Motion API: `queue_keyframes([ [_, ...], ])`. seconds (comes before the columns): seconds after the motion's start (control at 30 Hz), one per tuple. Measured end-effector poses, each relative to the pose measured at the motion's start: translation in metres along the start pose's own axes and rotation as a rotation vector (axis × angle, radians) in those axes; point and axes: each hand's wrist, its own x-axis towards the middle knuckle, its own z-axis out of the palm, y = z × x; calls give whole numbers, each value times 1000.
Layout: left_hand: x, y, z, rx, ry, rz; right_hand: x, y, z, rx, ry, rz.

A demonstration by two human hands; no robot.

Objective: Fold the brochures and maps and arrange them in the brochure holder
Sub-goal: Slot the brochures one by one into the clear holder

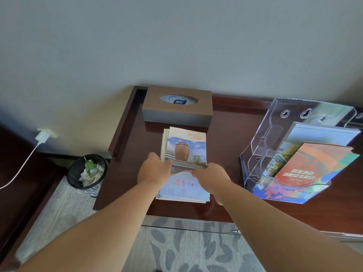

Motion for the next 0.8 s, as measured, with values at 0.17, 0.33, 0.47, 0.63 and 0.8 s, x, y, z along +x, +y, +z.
queue_keyframes([
  [0.17, -3, 1, -2, 66, 13, 29, 0, 1, 0, 36, 10, 33],
  [0.33, -8, 11, 2, 176, 83, 74, -2, -4, 3, -119, -10, -21],
  [0.47, -1, 22, 2, 89, 7, -63, -1, -3, 2, -53, 5, -8],
  [0.63, -2, 36, 4, 14, -44, -182, 1, 1, -4, 44, 20, 47],
  [0.8, -2, 49, 10, -195, -86, -259, 2, 4, -8, 99, 21, 84],
])
